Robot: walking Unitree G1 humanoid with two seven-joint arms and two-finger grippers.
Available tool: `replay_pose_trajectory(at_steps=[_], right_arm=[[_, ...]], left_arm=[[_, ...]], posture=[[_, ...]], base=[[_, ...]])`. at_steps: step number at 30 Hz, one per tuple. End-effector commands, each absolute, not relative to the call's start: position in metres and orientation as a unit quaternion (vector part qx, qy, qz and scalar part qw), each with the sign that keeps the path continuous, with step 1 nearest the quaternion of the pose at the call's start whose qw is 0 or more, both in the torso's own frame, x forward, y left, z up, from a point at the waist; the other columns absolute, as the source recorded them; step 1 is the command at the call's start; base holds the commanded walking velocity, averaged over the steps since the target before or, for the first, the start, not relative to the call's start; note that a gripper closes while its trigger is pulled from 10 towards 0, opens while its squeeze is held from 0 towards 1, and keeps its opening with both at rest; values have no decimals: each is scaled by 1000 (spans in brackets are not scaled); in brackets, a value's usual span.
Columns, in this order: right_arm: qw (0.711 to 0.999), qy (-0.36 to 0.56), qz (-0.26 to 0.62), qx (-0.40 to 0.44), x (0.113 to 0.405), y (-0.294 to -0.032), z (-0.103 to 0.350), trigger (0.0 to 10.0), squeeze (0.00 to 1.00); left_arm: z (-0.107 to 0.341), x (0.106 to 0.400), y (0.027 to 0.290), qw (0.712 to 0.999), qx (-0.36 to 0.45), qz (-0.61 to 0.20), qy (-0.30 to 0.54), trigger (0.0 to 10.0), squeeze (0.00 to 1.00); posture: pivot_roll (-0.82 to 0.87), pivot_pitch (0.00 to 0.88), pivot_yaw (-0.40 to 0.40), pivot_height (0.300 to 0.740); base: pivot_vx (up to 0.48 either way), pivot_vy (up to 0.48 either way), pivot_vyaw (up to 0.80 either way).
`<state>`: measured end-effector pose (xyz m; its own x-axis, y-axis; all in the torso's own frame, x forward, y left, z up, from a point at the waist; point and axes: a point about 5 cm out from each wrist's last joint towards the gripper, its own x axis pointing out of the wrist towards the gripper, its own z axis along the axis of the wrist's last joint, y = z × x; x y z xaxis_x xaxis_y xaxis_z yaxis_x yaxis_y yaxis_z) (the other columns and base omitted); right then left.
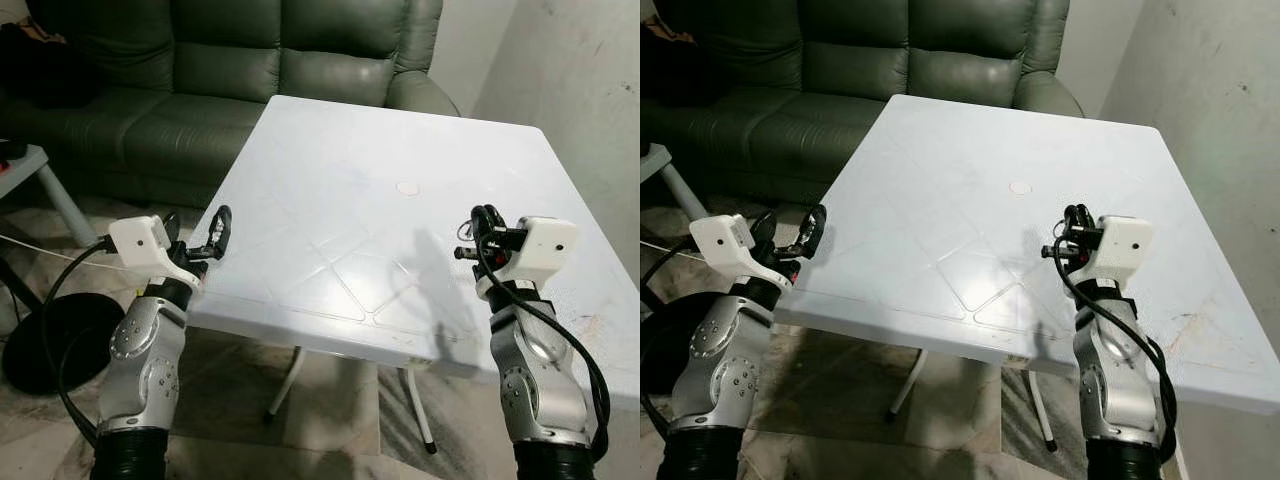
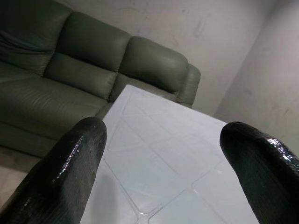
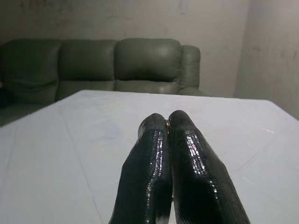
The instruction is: Hang keys on a hook
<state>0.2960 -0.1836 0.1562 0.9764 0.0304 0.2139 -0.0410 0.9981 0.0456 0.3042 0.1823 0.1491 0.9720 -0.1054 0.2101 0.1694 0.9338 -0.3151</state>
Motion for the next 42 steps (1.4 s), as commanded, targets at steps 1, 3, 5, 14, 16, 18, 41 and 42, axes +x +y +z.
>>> replay_pose_trajectory(at_steps=[1,3,5,14,16,18,41,42], right_arm=[[993,-110,23,25,292,-179,158,10000,0],[994,-102,31,22,289,-174,152,10000,0],[994,-98,34,19,288,-172,149,10000,0],[996,-71,44,14,284,-165,133,10000,0],[997,-67,46,14,284,-164,130,10000,0],[997,-61,48,11,284,-164,127,10000,0],[998,-40,49,-2,297,-161,117,10000,0],[998,-40,49,-2,297,-161,117,10000,0]], left_arm=[[149,301,176,978,-170,-83,-94,10000,0],[146,298,172,977,-171,-91,-89,10000,0],[143,297,170,977,-171,-94,-84,10000,0],[126,290,158,977,-179,-100,-61,10000,0],[125,292,158,977,-179,-100,-60,10000,0],[122,292,159,978,-175,-97,-57,10000,0],[121,309,169,981,-175,-67,-51,10000,0],[121,309,169,981,-175,-67,-51,10000,0]], posture=[[-32,0,-28,740],[-34,0,-25,740],[-34,0,-25,740],[-37,0,-22,740],[-37,0,-22,740],[-37,0,-22,740],[-27,0,-27,740],[-27,0,-27,740]], base=[[0,0,0],[0,0,0],[0,0,0],[0,0,0],[0,0,0],[0,0,0],[0,0,-688],[0,0,-763]])
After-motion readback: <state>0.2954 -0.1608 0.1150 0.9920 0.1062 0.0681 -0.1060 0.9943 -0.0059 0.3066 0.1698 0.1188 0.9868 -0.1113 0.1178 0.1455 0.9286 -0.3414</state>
